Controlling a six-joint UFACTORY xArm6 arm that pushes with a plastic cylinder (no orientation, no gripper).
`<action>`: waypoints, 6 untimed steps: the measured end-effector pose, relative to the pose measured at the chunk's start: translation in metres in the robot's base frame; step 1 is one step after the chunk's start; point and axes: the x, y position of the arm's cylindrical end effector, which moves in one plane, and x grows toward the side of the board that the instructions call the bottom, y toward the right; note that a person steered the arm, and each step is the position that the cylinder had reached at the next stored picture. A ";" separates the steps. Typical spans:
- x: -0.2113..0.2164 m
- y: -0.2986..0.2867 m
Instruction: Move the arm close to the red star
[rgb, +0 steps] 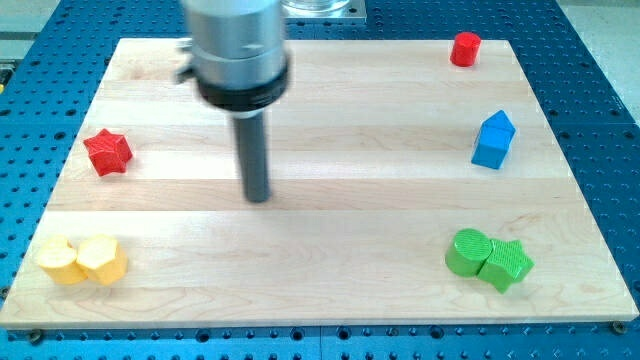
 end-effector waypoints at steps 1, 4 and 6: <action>0.028 -0.097; 0.025 -0.207; -0.026 -0.205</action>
